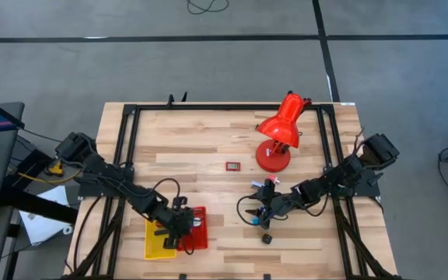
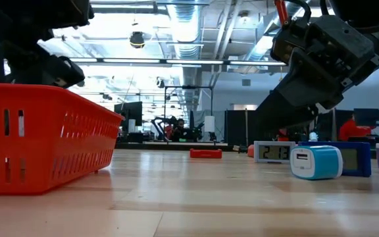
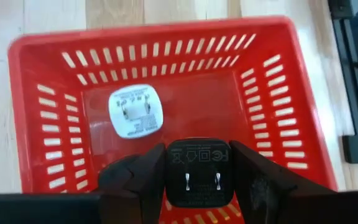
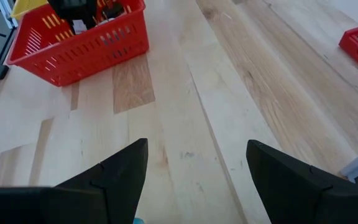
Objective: Pick & Place Office items
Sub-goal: Put the black charger adapter into the red bin
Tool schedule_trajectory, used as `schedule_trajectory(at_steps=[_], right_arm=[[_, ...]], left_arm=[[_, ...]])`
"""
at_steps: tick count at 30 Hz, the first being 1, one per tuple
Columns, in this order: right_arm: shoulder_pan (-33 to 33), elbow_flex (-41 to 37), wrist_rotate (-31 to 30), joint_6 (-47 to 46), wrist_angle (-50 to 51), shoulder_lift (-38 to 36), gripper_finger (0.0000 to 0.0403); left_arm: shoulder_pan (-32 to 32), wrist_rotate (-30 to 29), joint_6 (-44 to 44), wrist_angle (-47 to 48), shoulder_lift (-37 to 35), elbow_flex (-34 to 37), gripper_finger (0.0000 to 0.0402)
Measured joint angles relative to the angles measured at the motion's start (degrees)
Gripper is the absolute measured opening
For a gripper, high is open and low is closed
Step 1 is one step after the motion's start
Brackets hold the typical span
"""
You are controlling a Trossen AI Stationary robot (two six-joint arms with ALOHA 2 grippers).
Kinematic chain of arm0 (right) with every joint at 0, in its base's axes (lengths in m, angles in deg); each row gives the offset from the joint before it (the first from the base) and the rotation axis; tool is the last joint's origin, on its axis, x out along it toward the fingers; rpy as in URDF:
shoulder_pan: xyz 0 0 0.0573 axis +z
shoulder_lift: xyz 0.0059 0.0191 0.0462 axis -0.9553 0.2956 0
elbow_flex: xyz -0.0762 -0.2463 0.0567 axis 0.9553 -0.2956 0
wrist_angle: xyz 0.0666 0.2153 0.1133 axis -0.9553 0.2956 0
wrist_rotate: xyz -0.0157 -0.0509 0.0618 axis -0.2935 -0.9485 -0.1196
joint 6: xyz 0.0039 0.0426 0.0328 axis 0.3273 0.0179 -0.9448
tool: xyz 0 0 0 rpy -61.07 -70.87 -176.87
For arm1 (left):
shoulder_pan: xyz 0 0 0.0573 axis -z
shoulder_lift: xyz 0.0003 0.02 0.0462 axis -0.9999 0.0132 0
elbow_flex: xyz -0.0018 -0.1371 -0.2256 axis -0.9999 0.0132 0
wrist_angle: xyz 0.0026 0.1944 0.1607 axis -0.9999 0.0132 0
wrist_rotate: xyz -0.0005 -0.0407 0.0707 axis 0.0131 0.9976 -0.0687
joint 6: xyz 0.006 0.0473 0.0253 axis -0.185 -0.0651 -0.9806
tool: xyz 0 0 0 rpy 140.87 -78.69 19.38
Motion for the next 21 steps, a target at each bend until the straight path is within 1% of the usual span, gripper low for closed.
schedule_trajectory(at_steps=[4, 11, 16, 21], right_arm=[[-0.67, 0.0, 0.02, 0.0, -0.02, 0.0, 0.0265], [-1.78, 0.0, -0.02, -0.02, 0.0, 0.0, 0.0265], [-1.84, 0.0, -0.02, -0.02, -0.01, 0.0, 0.0265], [-1.79, 0.0, 0.0, -0.02, 0.0, 0.0, 0.0265]], left_arm=[[-0.15, -0.13, -0.47, 0.34, 0.0, 0.4, 0.0155], [-0.2, -2.69, -2.02, 1.3, 0.02, 0.4, 0.0159], [-0.59, -2.97, -2.1, 1.28, 0.02, 0.4, 0.0168], [-0.6, -2.97, -2.08, 1.33, 0.02, 0.4, 0.0166]])
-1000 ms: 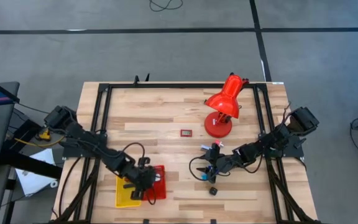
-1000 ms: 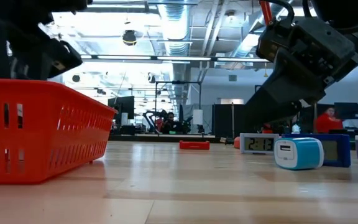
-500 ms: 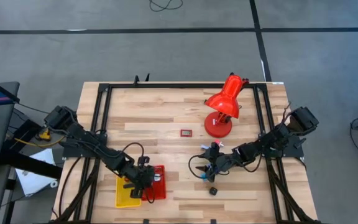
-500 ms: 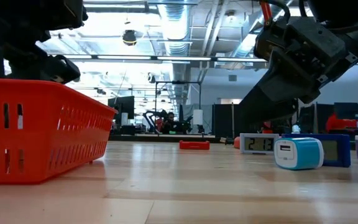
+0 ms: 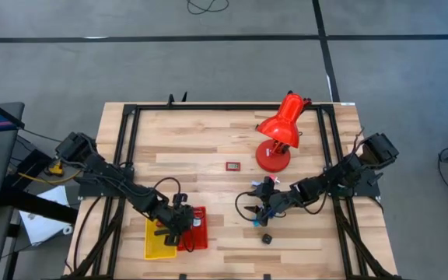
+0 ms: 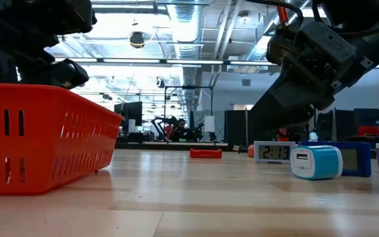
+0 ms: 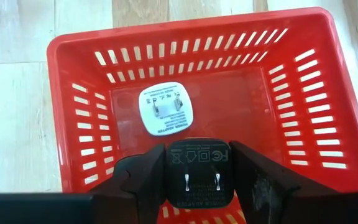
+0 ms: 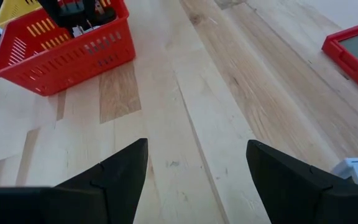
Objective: Pick & Place Office items
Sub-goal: Put the black charger adapter into the red bin, then put the white digital clock into the yellow bin
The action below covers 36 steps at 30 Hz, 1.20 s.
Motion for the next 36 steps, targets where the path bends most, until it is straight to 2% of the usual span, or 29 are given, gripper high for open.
schedule_trajectory(at_steps=[19, 26, 36], right_arm=[[0.0, 0.0, 0.04, -0.01, -0.3, 0.0, 0.0265], [0.0, 0.17, 0.26, -0.02, -0.15, 0.0, 0.0265], [-0.02, 0.19, 0.27, 0.02, 1.13, -2.73, 0.0265]], left_arm=[[-0.01, 0.04, -0.01, -0.07, -0.01, -0.02, 0.0194], [-0.14, -0.02, -1.39, -0.04, -5.4, -0.07, 0.021], [-5.15, -8.49, -2.63, -0.22, -12.11, -0.1, 0.0266]])
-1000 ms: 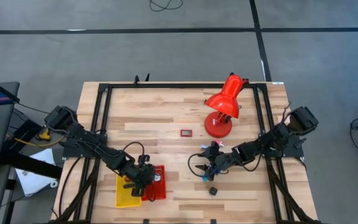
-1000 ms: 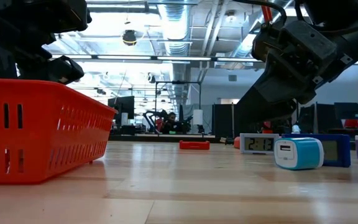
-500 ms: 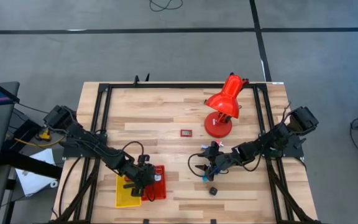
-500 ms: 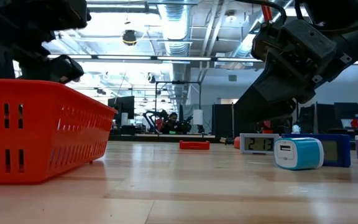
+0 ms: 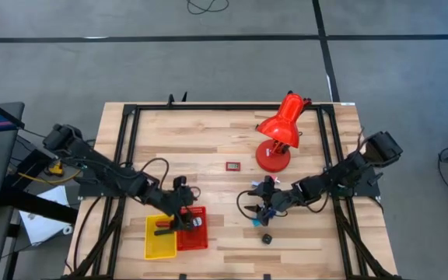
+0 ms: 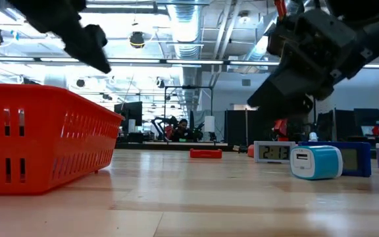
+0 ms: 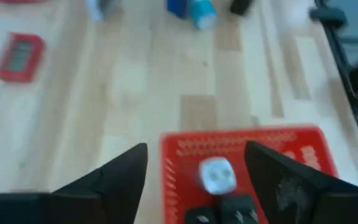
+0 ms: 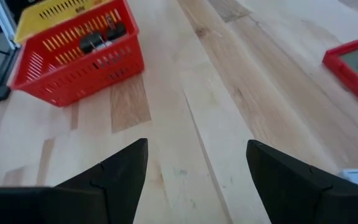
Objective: Pick & Place Office items
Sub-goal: Put the white digital clock into the yellow bin
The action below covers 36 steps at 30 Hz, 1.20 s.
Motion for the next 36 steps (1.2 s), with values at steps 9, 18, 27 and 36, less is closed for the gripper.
schedule_trajectory(at_steps=[9, 18, 27, 36], right_arm=[[-1.69, 0.03, -0.23, -7.38, 22.94, -9.63, 0.0265], [-2.29, 0.03, -0.27, -2.87, 25.78, -7.45, 0.0265], [-2.68, 0.03, -4.85, 1.65, 26.37, -7.43, 0.0265], [-4.08, -0.08, -5.89, 2.51, 28.89, -7.43, 0.0265]], left_arm=[[-2.25, -0.56, -2.86, -0.75, -0.19, 0.01, 0.0274], [-2.4, -0.54, -2.94, -0.96, -0.19, 0.01, 0.0273], [-2.38, -0.52, -2.94, -0.94, -0.19, 0.01, 0.0273], [-2.38, -0.48, -2.96, -0.96, -0.19, 0.03, 0.0273]])
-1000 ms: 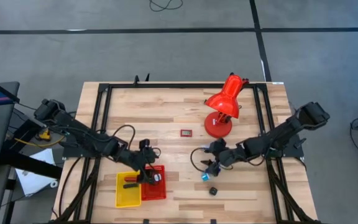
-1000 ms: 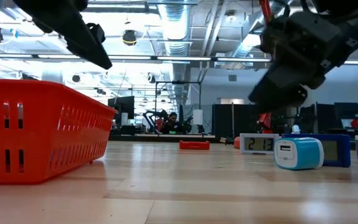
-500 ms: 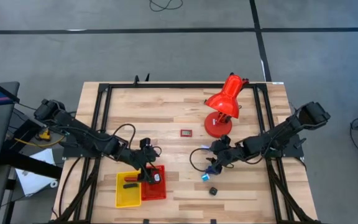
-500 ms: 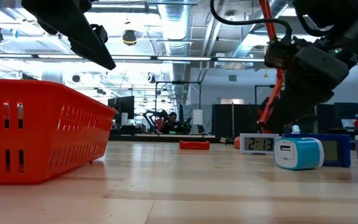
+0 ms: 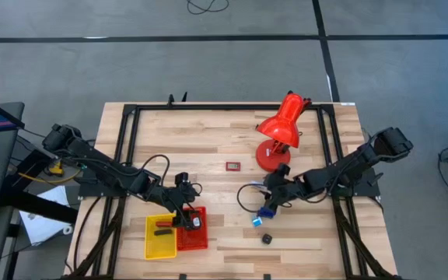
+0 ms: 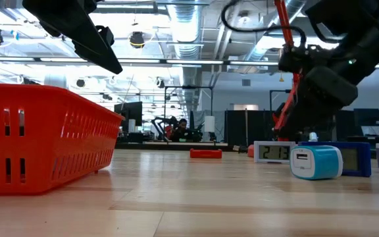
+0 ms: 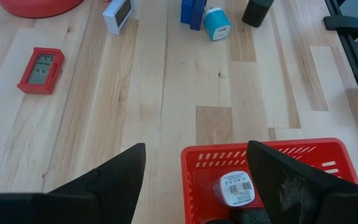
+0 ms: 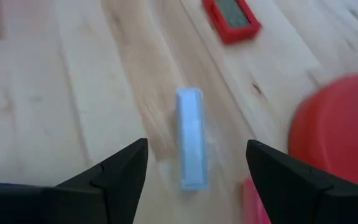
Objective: Pick & Place Office items
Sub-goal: Put the white digital clock into the yellow bin
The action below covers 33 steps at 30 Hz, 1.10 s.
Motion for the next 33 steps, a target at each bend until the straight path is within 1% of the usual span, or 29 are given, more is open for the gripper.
schedule_trajectory(at_steps=[6, 10, 13, 15, 21, 25, 29, 33], right_arm=[[-0.44, -2.63, 0.1, -5.27, -0.3, 0.0, 0.0265], [-0.25, -3.04, 0.06, -5.16, -1.35, 0.02, 0.026], [-0.25, -3.04, 0.04, -1.65, -4.56, 0.02, 0.0248], [-0.39, -2.99, 0.04, -0.75, -4.98, 0.04, 0.0236], [-0.44, -3.01, -0.05, -0.62, -4.85, 1.29, 0.0205], [-0.44, -3.04, 1.19, -1.87, -6.53, 4.86, 0.0187], [-0.22, -2.99, 1.2, -1.86, -10.02, 7.38, 0.0154], [-0.16, -2.97, 1.24, -1.86, -10.28, 7.95, 0.0099]], left_arm=[[0.0, 0.0, -0.02, 0.01, 0.0, 0.0, 0.0273], [0.0, 0.01, -0.02, 0.0, 0.0, 0.0, 0.0273], [0.0, 0.0, -0.02, 0.0, 0.0, 0.0, 0.0273], [0.0, 0.0, -0.02, 0.0, 0.0, 0.0, 0.0273], [0.0, 0.0, -0.02, 0.0, 0.0, 0.01, 0.0273], [0.0, 0.0, -0.02, 0.0, 0.0, 0.02, 0.0273], [0.0, 0.0, -0.02, -0.16, 0.0, 0.02, 0.0273], [0.0, 0.0, -0.02, -0.31, 0.0, 0.02, 0.0273]])
